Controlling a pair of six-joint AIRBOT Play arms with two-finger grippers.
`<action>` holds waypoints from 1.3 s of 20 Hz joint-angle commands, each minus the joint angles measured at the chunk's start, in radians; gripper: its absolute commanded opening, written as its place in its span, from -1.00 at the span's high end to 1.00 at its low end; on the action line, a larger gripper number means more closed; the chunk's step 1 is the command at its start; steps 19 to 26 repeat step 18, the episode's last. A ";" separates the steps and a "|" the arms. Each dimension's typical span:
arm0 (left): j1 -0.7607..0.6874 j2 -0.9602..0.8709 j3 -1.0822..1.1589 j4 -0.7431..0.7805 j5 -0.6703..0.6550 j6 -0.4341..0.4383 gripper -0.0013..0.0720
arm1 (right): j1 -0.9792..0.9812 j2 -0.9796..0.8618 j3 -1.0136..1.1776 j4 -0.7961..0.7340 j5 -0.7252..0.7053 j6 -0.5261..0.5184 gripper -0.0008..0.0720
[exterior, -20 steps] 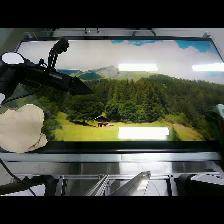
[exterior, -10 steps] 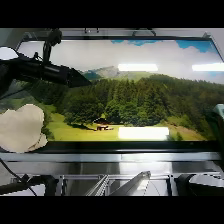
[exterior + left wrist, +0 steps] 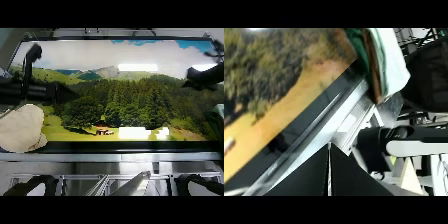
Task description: Fold the shirts.
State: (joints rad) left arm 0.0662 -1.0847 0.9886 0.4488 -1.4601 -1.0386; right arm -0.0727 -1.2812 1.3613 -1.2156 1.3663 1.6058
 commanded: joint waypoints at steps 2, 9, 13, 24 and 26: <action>0.009 0.229 -0.348 0.127 0.080 -0.003 0.90 | 0.344 0.149 -0.274 -0.006 -0.167 -0.005 0.93; 0.009 0.362 -0.509 0.128 0.127 -0.007 0.90 | 0.425 0.241 -0.485 0.072 -0.307 0.001 0.93; 0.008 0.361 -0.509 0.127 0.129 -0.007 0.91 | 0.425 0.240 -0.485 0.076 -0.289 0.005 0.93; 0.008 0.361 -0.509 0.127 0.128 -0.010 0.91 | 0.425 0.239 -0.485 0.076 -0.289 0.005 0.93; 0.008 0.361 -0.509 0.127 0.128 -0.010 0.91 | 0.425 0.239 -0.485 0.076 -0.289 0.005 0.93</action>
